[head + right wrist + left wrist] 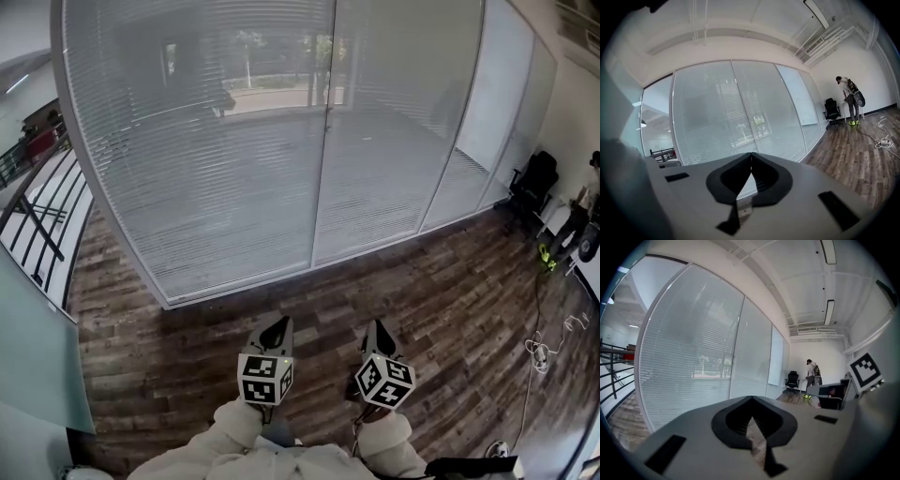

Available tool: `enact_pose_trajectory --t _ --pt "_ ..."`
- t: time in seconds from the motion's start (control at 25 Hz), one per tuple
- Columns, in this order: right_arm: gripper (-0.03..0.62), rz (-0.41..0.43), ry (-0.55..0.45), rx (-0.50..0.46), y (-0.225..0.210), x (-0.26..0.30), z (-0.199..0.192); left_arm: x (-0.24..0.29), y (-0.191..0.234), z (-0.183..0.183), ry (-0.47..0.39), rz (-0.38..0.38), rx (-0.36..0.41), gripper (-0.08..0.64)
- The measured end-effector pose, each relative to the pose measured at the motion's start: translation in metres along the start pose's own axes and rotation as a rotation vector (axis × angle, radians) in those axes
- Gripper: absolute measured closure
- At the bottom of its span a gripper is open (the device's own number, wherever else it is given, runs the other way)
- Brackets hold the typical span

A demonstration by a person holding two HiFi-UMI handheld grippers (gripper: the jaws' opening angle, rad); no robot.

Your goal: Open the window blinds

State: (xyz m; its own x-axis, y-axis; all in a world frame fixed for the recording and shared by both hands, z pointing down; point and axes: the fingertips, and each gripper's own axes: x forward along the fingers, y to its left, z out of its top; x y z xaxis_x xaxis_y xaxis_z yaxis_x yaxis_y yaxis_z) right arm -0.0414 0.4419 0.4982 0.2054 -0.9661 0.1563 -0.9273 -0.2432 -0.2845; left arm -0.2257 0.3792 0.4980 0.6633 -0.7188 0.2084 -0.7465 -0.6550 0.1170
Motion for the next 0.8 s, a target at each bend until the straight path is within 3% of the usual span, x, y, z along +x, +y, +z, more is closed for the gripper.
enact_pose_trajectory --t 0.44,0.8 --pt "0.578 -0.021 0.015 0.019 -0.022 0.060 0.002 0.065 0.013 0.009 0.006 -0.006 0.000 0.561" --pt "0.578 -0.034 0.010 0.014 -0.030 0.141 0.018 0.141 0.043 0.029 0.001 -0.017 -0.001 0.561"
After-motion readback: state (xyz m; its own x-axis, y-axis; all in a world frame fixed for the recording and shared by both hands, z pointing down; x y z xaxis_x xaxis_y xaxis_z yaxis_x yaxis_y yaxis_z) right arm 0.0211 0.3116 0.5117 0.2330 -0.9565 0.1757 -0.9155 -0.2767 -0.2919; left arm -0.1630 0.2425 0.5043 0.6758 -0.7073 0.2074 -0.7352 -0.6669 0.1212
